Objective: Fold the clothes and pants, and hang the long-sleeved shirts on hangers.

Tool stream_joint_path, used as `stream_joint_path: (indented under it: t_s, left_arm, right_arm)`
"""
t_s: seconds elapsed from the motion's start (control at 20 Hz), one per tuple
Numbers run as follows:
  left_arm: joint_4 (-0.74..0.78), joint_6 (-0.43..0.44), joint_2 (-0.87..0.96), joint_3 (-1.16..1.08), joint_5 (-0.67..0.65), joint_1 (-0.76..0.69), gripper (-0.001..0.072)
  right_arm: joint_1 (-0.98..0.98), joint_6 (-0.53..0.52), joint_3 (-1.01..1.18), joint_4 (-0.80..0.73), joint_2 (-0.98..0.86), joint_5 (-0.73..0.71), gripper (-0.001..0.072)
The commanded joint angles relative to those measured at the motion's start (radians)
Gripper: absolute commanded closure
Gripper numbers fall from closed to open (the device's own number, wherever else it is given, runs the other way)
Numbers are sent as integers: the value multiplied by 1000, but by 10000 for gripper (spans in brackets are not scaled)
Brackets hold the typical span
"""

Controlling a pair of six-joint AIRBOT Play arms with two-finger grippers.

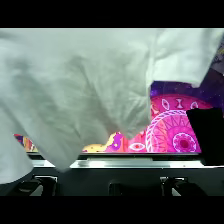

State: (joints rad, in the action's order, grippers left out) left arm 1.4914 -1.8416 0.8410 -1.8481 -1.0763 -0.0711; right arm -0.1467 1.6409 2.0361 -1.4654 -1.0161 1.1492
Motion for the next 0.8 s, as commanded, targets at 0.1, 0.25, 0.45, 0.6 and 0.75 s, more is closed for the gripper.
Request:
stream_joint_path:
  t_s: [0.1,0.25,0.45,0.6,0.75]
  left_arm:
    - [40,27,292,95,-80,1,692]
    - [39,47,550,116,-88,1,691]
    - [16,46,853,116,-99,1,691]
    - [16,46,993,116,-104,1,691]
    - [16,46,1051,116,-105,1,691]
  right_arm:
    - [0,32,2,88,-394,-29,682]
    - [0,59,2,140,-650,-22,682]
    - [0,110,2,242,-896,-2,682]
    - [0,137,2,304,-1001,30,682]
    - [0,137,2,332,-1028,53,675]
